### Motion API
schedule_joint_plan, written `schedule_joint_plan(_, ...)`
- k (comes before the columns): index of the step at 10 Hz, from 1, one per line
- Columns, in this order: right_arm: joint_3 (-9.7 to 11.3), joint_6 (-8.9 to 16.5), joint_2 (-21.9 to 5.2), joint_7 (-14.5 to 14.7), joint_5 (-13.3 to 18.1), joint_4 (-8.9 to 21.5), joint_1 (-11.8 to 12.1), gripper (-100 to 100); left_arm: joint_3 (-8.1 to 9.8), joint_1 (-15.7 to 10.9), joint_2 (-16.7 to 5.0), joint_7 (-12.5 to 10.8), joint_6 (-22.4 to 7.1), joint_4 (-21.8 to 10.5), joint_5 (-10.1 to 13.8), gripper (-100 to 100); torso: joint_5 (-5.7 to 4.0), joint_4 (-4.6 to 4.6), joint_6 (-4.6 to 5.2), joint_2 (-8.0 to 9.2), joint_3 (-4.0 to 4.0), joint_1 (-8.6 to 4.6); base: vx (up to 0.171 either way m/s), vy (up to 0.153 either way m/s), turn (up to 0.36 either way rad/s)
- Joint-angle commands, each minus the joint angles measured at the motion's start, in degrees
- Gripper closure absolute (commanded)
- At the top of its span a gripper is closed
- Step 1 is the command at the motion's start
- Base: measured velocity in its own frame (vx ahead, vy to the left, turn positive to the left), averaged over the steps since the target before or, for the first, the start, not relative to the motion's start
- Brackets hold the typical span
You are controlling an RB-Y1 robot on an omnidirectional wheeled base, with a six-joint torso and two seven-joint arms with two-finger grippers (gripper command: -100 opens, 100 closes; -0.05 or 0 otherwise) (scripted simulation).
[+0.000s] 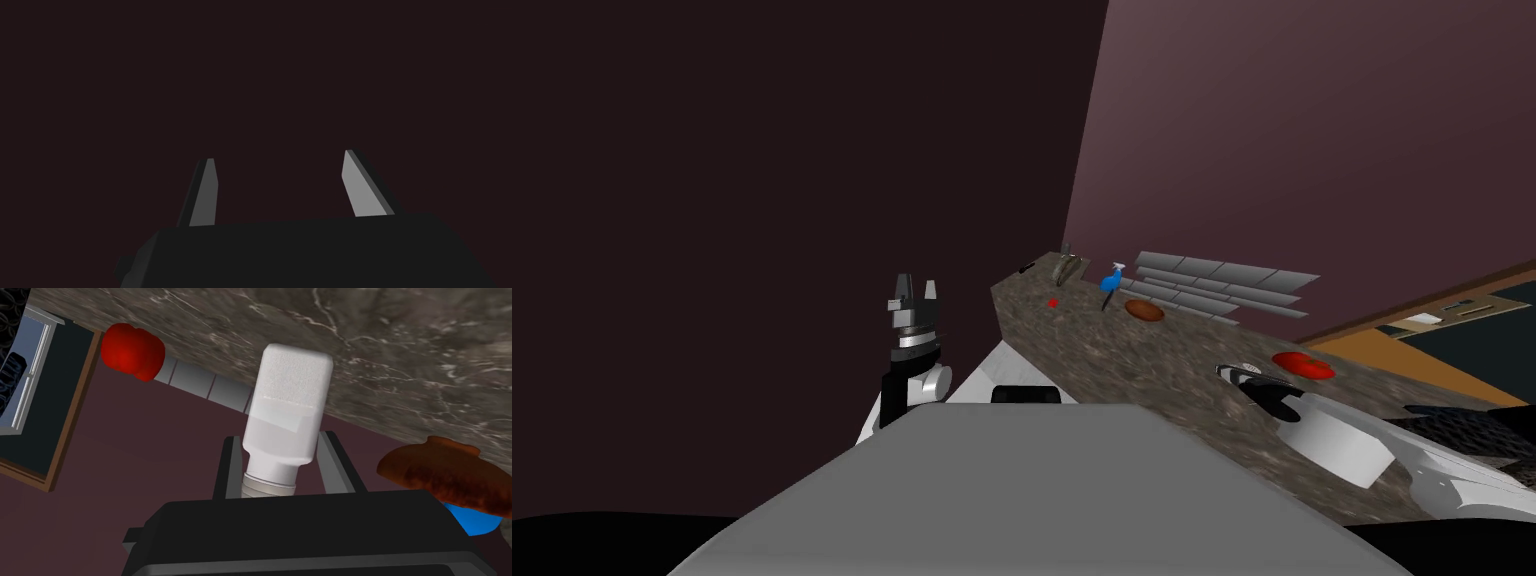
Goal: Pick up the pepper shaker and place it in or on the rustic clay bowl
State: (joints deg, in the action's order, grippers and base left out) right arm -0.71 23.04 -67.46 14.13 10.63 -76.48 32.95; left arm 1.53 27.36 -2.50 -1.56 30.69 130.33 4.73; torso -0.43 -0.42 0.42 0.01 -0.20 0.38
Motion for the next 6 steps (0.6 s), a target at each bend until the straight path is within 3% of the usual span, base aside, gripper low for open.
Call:
schedule_joint_plan(1, 0.0, 1.4, -1.9, -0.4, -2.0, -0.4, 0.9, 100, 0.0, 0.0, 0.0, 0.0, 0.0, 0.0, 0.0, 0, 0.0, 0.0, 0.0, 0.0, 0.0, 0.0, 0.036, 0.11, 0.062)
schedule_joint_plan(6, -0.1, 3.0, -7.1, -2.4, -6.8, -1.5, 2.7, 100, 0.01, 0.0, 0.0, 0.0, 0.0, 0.0, 0.0, 0, -0.13, 0.0, -0.09, -0.1, -0.05, -0.51, 0.047, 0.048, 0.087)
